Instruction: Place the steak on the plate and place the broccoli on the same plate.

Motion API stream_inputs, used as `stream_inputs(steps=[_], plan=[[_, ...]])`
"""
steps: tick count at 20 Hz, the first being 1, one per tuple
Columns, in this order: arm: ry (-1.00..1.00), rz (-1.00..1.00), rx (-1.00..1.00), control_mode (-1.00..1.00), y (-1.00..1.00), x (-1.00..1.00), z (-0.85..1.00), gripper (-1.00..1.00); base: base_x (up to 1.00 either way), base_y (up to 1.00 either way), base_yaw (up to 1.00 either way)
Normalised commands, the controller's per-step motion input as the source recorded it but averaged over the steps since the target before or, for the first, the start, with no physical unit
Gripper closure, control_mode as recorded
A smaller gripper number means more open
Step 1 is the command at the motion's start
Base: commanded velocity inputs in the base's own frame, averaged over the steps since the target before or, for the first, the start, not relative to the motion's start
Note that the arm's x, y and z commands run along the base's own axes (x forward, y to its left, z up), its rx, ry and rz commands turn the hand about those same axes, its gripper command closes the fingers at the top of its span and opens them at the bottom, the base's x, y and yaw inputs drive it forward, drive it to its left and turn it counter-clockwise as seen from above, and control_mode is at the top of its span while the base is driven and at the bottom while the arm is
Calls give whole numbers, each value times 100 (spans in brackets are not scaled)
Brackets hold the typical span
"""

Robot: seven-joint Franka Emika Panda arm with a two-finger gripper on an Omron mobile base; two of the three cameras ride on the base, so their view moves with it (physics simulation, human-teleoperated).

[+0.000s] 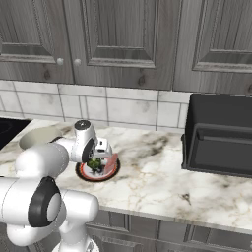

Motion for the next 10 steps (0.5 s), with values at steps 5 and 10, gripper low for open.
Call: stream_inputs(steps=[5,10], plan=[[0,0,0,-100,-1,0,2,-100,0,0,0],[0,0,0,-100,-11,0,37,-100,0,0,0]])
